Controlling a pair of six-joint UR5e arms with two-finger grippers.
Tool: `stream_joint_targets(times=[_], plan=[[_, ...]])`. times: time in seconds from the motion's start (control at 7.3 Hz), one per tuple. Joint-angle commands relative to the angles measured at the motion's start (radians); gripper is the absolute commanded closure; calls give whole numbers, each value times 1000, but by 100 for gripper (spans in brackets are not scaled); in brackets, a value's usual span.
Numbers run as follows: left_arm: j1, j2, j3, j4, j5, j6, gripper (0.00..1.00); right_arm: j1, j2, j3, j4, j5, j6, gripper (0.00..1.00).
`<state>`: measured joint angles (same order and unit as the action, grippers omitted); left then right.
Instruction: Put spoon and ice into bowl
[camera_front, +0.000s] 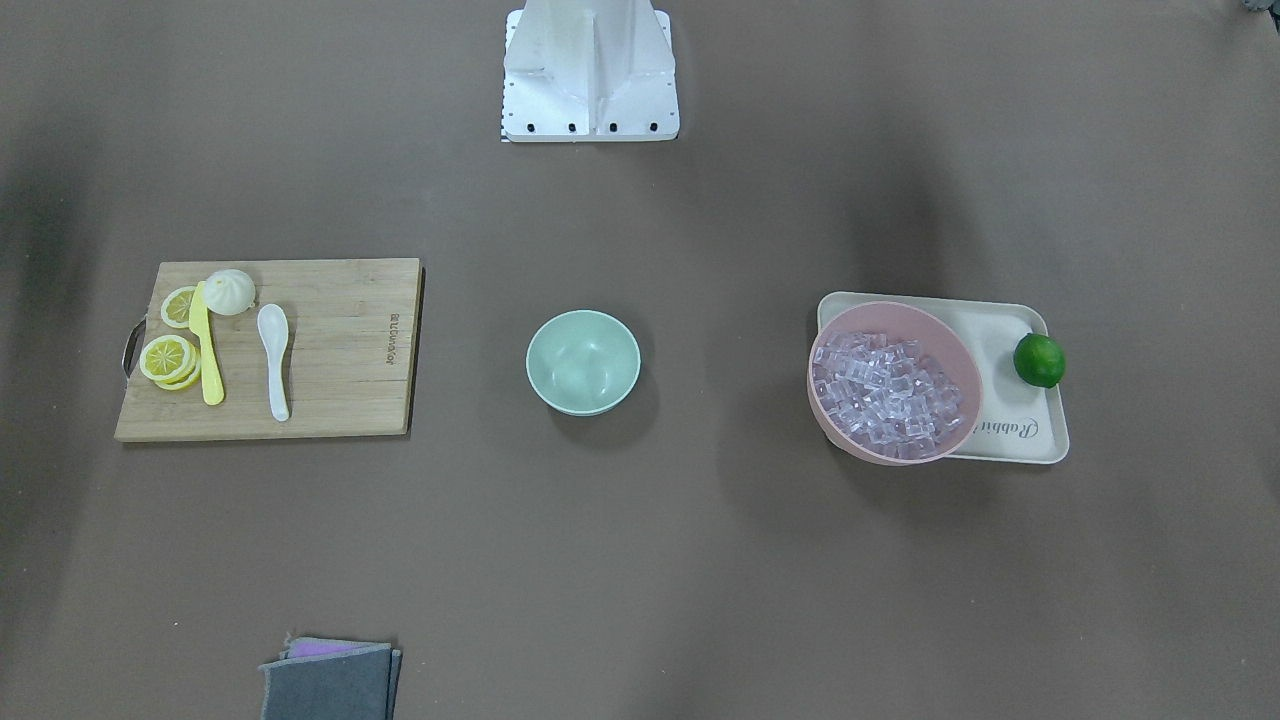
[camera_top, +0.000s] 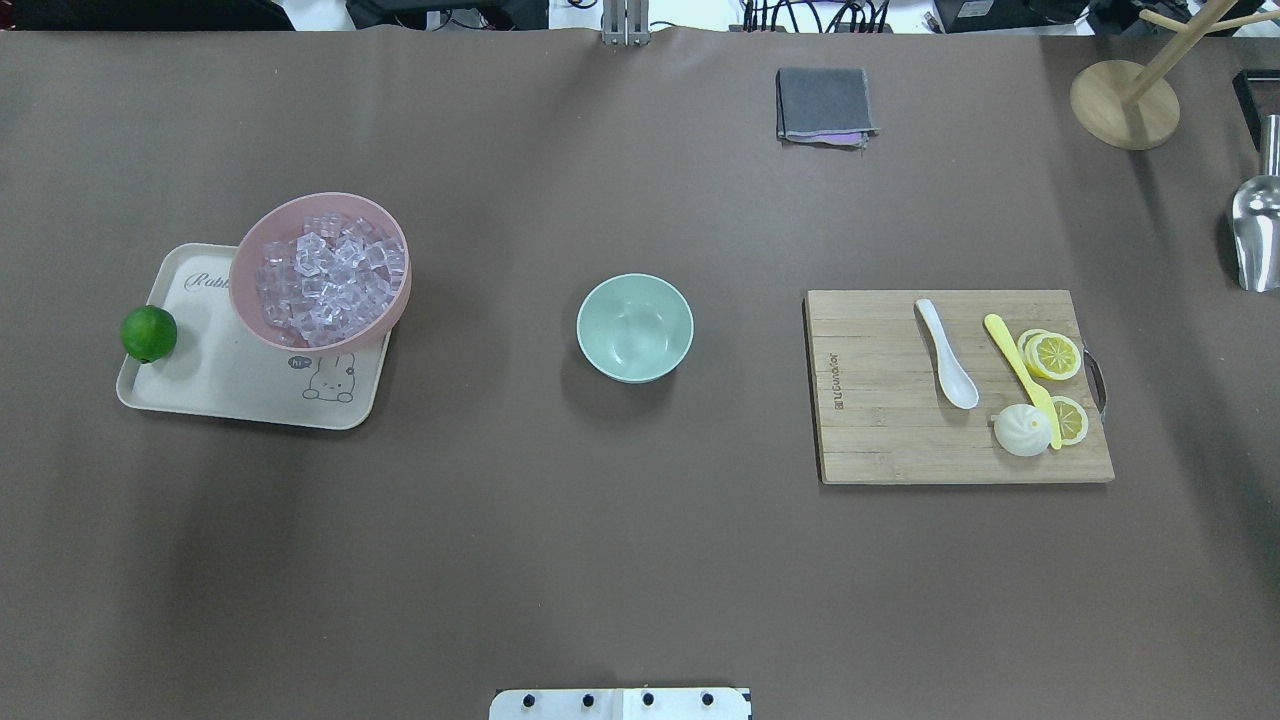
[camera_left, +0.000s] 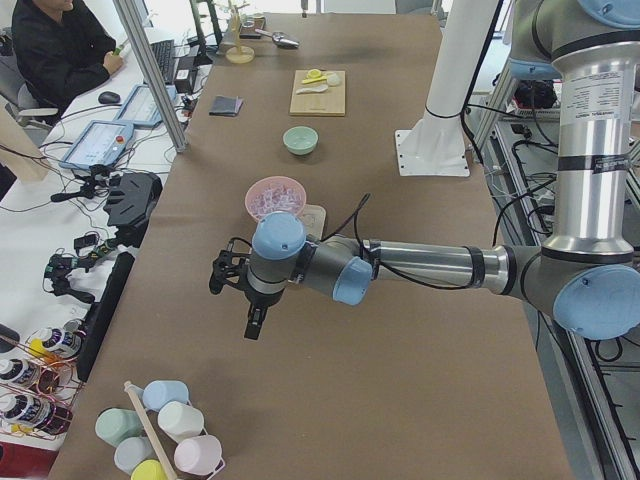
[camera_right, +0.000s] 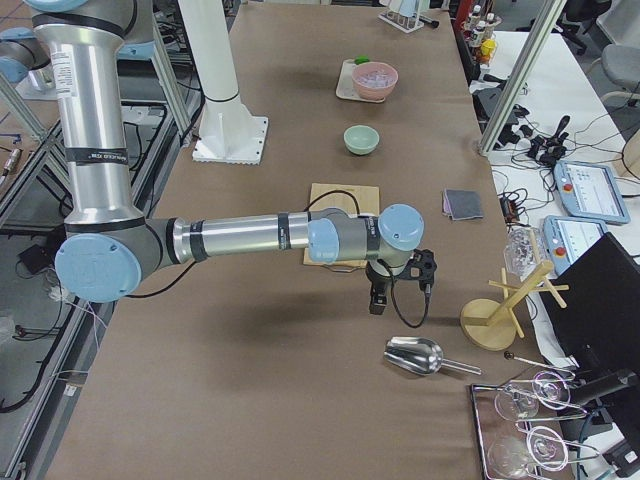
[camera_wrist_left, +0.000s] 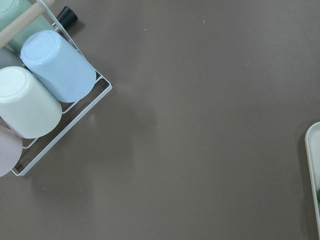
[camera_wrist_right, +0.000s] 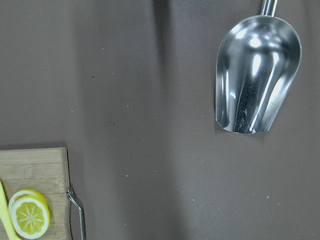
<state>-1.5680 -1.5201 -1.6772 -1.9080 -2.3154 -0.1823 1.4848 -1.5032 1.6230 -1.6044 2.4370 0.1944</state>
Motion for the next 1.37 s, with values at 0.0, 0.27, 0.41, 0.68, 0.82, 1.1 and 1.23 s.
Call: stream_joint_targets(times=[0.0,0.27,0.41,0.68,0.82,1.1,1.23], plan=[[26,-3,-6,-2,-1,-16,2,3,3,4,0,-1,2,0],[25,6,1,-5,-1,-13,2,3,3,5,0,0,3,0],[25,8,4,-5,-2,-13,2,3,1,5,1,0,2,0],[25,9,8,-5,-1,-16,2,3,-2,5,1,0,2,0],[25,9,7,-3,-1,-20,2,3,3,5,1,2,3,0],[25,8,5,-3,-1,-20,2,2,4,3,1,0,3,0],[25,8,7,-3,-1,-20,2,2,3,4,3,2,3,0]])
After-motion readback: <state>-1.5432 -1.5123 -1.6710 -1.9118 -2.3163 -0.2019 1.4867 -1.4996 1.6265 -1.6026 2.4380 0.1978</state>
